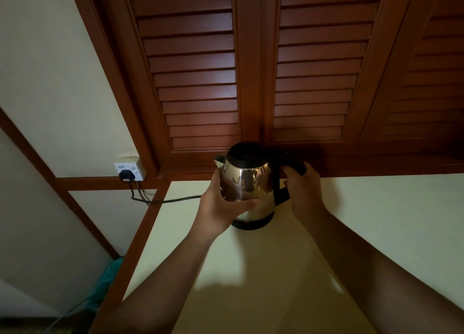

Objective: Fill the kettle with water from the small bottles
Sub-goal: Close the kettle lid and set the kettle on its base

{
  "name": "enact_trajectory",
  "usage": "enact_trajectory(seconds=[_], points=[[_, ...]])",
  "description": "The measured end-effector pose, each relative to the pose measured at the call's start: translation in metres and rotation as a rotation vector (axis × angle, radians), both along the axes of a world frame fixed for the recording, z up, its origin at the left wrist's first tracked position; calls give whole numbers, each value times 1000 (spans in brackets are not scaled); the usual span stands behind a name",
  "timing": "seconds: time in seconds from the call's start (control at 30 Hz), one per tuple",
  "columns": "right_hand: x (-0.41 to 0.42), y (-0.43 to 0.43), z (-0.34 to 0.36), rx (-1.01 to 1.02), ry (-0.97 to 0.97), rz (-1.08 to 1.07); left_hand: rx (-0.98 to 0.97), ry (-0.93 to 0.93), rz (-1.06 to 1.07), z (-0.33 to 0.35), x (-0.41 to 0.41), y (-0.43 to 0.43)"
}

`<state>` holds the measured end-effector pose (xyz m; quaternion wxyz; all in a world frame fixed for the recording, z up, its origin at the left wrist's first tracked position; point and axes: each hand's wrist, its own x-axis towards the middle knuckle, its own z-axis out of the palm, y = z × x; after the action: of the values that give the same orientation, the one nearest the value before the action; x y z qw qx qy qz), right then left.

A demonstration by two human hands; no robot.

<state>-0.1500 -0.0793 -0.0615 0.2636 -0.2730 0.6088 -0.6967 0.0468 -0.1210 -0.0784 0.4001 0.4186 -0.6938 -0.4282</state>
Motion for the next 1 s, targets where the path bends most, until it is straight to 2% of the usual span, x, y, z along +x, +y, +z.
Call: enact_trajectory(seconds=[0.3, 0.47, 0.67, 1.0], points=[[2, 10, 6, 2, 61, 64, -46, 21, -44, -1, 0, 4], [1, 28, 18, -36, 269, 94, -67, -9, -104, -3, 10, 13], [1, 42, 19, -27, 700, -5, 70, 15, -155, -26, 31, 21], [11, 47, 16, 43, 863, -5, 90, 18, -234, -43, 43, 19]])
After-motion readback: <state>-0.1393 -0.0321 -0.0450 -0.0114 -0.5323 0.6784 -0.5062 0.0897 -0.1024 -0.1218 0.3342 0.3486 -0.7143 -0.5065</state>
